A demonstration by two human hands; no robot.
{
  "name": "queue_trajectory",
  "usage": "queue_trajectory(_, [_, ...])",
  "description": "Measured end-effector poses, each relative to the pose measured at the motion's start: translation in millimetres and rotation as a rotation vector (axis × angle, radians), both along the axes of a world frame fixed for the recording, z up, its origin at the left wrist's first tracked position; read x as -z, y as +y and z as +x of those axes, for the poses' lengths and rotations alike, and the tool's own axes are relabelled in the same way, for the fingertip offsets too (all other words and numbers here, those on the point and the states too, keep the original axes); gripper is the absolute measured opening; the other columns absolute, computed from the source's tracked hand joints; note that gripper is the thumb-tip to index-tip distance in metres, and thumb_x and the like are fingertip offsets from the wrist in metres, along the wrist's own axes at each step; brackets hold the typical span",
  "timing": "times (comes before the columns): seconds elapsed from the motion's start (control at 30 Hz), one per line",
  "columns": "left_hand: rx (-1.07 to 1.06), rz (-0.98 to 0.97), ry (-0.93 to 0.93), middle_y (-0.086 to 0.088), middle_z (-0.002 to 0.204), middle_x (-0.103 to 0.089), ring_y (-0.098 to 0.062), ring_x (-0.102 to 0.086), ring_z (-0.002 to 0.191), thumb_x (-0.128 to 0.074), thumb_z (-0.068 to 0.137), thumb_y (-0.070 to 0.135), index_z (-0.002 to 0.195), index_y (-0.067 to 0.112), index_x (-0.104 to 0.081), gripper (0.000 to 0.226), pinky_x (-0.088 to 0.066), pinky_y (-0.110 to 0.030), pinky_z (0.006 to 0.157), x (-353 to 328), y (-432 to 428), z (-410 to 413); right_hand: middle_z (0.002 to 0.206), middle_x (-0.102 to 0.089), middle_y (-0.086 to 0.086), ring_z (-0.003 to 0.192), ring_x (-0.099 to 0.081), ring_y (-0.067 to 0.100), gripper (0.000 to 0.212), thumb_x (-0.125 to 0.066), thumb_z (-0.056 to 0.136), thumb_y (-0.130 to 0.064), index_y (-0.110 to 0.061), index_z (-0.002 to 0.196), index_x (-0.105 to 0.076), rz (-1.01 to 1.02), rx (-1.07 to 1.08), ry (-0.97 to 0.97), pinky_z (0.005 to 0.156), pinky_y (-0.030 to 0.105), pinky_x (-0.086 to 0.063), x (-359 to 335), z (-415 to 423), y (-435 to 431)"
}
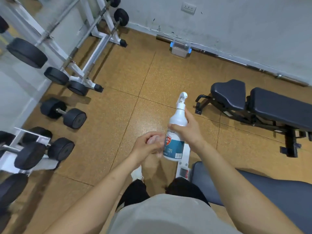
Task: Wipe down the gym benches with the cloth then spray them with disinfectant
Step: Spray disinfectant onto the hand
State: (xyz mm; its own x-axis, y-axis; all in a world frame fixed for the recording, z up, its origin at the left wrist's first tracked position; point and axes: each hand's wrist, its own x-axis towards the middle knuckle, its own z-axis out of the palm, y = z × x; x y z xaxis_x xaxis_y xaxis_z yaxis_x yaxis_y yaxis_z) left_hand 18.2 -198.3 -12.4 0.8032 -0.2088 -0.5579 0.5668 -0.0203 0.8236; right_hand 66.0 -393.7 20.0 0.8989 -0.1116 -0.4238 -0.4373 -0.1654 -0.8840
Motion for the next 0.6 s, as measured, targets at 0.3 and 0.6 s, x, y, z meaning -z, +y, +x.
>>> queue_trajectory(0.3, [-0.059, 0.069, -0.027, -0.001, 0.125, -0.073, -0.015, -0.074, 0.106, -0.048, 0.104, 0.007, 0.128, 0.016, -0.07, 0.033, -0.061, -0.033, 0.086, -31.6, 74.1, 142.5, 0.103, -0.067, 0.004, 0.088, -0.068, 0.015, 0.061, -0.095, 0.063, -0.016, -0.019, 0.113, -0.06, -0.069, 0.113, -0.067, 0.07, 0.027, -0.058, -3.8, 90.2, 40.5])
queue_trajectory(0.6, [0.127, 0.278, -0.204, -0.004, 0.113, -0.075, -0.028, -0.071, 0.105, -0.074, 0.09, 0.006, 0.111, 0.021, -0.073, 0.025, -0.059, -0.049, 0.093, -17.4, 43.3, 297.2, 0.11, -0.074, -0.001, 0.097, -0.073, 0.015, 0.066, -0.092, 0.068, -0.008, -0.02, 0.127, -0.064, 0.114, 0.32, -0.078, 0.08, 0.03, -0.061, 25.3, 228.8, 28.4])
